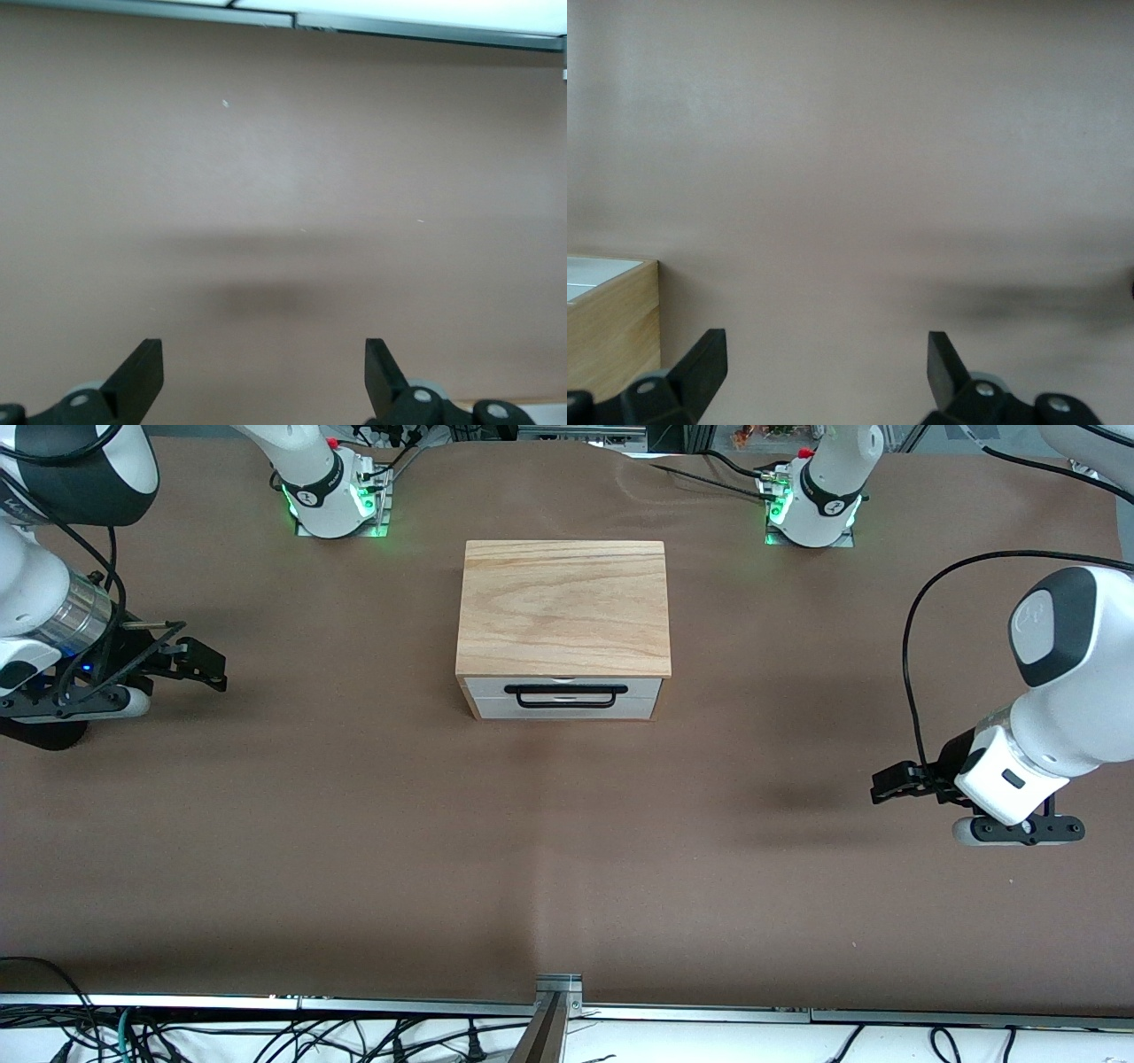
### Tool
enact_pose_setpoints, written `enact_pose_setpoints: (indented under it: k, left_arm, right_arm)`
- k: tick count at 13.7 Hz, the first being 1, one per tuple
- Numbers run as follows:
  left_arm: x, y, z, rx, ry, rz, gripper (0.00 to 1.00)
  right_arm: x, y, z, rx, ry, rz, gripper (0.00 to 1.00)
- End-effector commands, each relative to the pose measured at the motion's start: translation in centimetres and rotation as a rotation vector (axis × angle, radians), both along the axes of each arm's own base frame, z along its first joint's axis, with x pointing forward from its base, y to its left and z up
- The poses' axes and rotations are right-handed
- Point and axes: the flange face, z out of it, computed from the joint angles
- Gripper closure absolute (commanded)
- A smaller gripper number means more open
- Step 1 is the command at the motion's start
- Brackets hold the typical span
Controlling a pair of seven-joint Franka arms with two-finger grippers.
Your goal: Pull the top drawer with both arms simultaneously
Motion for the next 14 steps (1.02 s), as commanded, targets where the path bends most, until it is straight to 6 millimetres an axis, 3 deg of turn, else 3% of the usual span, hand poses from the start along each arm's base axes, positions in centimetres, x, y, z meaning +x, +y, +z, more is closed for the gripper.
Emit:
enact_pose_setpoints:
  k: [1,5,8,12,14]
  left_arm:
    - [0.5,0.3,0.5,0.042,-0.022,-0.014,0.00]
    - [0.5,0.8,0.1,0.048,-0.016,-0.005,0.00]
    - [0.9,0.6,-2.1,0.038,0.016,-0.008,0.00]
    - [0.3,1.3,-1.5,0.045,0.037,-0.003,0.00]
    - [-0.6,1.6,-0.1,0.057,0.068,-0.001,0.00]
  right_arm:
    - [-0.3,0.2,0.9,0.013,-0.015,-0.015,0.00]
    - [-0.2,0.0,0.7,0.006,-0.010,0.006,0.00]
    - [-0.1,-0.4,0.7,0.011,-0.011,-0.007,0.00]
    - [-0.2,0.1,0.6,0.015,-0.007,0.000,0.00]
    - [-0.2,1.0,0.3,0.073,0.002,-0.004,0.00]
